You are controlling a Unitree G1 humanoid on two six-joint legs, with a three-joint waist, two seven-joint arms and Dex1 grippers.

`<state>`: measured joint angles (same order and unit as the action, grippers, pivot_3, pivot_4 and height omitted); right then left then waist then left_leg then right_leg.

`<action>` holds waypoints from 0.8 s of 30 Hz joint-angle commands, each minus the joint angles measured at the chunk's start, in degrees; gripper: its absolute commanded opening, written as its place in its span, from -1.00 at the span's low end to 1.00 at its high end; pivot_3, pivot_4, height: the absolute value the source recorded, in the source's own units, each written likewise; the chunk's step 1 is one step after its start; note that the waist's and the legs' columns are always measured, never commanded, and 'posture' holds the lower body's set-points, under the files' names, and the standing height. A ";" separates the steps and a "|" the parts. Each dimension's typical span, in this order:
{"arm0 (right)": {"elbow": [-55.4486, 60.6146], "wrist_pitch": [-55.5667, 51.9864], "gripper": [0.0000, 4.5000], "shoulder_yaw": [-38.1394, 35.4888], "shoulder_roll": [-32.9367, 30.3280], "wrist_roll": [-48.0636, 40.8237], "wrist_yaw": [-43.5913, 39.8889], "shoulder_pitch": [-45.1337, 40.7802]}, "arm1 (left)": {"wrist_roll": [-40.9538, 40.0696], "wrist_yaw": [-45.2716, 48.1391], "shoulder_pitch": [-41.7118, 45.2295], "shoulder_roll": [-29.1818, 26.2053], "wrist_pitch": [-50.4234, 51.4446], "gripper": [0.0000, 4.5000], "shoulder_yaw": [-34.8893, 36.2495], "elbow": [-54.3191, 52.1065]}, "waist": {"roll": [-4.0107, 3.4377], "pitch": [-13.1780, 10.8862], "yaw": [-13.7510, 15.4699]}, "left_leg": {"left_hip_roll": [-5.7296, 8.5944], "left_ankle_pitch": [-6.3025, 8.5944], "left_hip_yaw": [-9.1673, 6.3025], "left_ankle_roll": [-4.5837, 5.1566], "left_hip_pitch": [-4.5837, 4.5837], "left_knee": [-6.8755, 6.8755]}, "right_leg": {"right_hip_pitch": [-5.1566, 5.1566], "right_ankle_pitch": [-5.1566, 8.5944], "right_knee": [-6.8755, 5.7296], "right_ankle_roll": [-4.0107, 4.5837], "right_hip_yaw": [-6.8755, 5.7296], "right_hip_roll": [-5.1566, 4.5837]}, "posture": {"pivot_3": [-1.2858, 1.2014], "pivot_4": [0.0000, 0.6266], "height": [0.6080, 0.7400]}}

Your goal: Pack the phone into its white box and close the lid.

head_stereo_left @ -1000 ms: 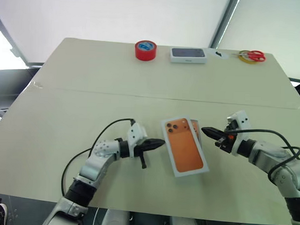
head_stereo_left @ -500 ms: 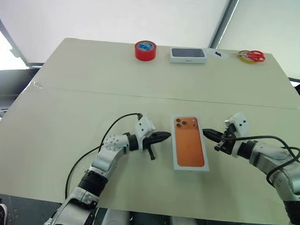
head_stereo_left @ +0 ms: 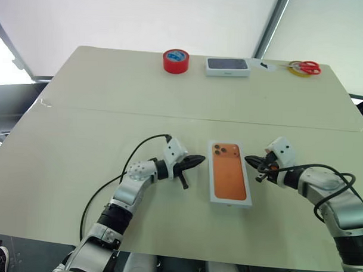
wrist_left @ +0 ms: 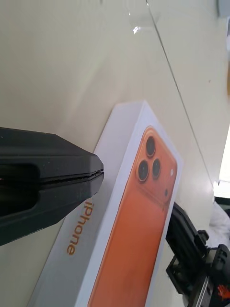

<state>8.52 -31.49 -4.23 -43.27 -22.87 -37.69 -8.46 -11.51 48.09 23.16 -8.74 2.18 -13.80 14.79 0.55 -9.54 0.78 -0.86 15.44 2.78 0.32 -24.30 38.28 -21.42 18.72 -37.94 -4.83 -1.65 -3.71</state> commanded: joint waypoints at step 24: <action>4.68 3.24 0.51 -2.44 0.49 -5.85 -14.14 0.82 | -2.72 3.20 5.45 -5.83 8.60 0.70 5.58 -4.27 | 0.00 0.35 -0.52 | -0.10 0.04 -0.05 0.02 0.87 -0.18 | 0.86 0.03 0.29 0.01 0.04 0.05 | 0.03 -0.52 0.96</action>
<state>13.12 -28.02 -2.51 -42.36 -25.89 -50.96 -5.97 -11.79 51.35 28.57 -12.46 9.33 -12.56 15.55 0.55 -9.19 0.26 -0.96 15.48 2.72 0.34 -23.44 38.10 -20.57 18.74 -37.65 -4.82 -1.61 -3.67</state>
